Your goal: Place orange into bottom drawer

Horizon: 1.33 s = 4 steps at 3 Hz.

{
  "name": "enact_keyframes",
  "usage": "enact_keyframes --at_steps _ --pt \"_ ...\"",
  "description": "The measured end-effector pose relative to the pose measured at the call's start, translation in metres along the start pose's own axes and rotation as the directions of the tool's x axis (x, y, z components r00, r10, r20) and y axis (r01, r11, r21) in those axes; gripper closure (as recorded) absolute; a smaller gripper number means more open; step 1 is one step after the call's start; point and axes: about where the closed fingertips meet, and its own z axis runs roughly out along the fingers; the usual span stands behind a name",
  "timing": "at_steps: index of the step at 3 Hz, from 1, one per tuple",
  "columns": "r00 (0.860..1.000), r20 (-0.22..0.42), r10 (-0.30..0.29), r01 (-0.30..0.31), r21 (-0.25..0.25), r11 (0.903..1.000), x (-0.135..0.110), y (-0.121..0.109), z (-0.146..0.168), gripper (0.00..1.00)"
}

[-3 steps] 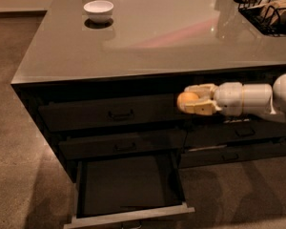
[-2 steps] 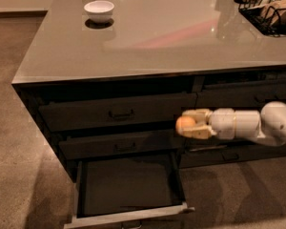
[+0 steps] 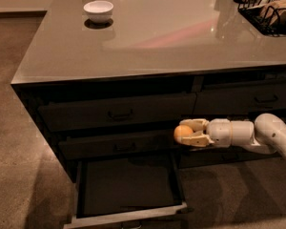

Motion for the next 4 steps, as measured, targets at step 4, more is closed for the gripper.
enact_keyframes --at_steps 4 --pt "0.989 -0.074 -0.124 0.122 -0.029 0.9921 0.21 -0.049 0.062 1.0"
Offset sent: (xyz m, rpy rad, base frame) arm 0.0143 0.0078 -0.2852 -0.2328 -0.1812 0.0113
